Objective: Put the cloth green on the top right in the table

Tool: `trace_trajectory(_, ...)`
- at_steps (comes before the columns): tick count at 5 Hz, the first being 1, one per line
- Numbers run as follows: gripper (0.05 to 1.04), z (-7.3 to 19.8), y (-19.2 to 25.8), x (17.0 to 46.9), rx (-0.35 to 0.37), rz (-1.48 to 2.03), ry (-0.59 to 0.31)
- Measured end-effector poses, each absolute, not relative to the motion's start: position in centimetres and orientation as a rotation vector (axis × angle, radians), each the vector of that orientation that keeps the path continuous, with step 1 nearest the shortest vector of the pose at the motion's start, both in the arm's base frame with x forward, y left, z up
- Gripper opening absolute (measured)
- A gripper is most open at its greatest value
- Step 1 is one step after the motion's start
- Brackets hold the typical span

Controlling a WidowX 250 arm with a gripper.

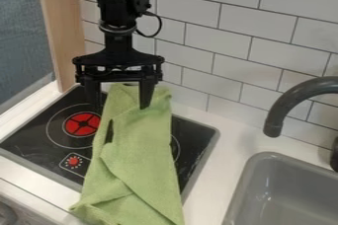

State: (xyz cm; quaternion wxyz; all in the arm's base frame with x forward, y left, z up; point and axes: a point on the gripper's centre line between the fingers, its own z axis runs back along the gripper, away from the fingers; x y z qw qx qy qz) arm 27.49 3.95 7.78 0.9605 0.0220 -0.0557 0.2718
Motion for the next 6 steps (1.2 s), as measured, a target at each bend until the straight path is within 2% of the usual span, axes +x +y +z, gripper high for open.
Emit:
trace_trajectory(1, 0.998, 7.2, 3.9, 27.2, 0.047, 0.554, -0.09)
trace_trajectory(2, 0.998, 7.4, 5.1, 28.5, 0.042, 0.606, -0.101)
trace_trajectory(4, 0.998, 8.3, 7.7, 31.9, -0.024, 0.712, -0.138)
trace_trajectory(6, 0.998, 5.5, 11.0, 34.8, 0.06, 0.771, -0.253)
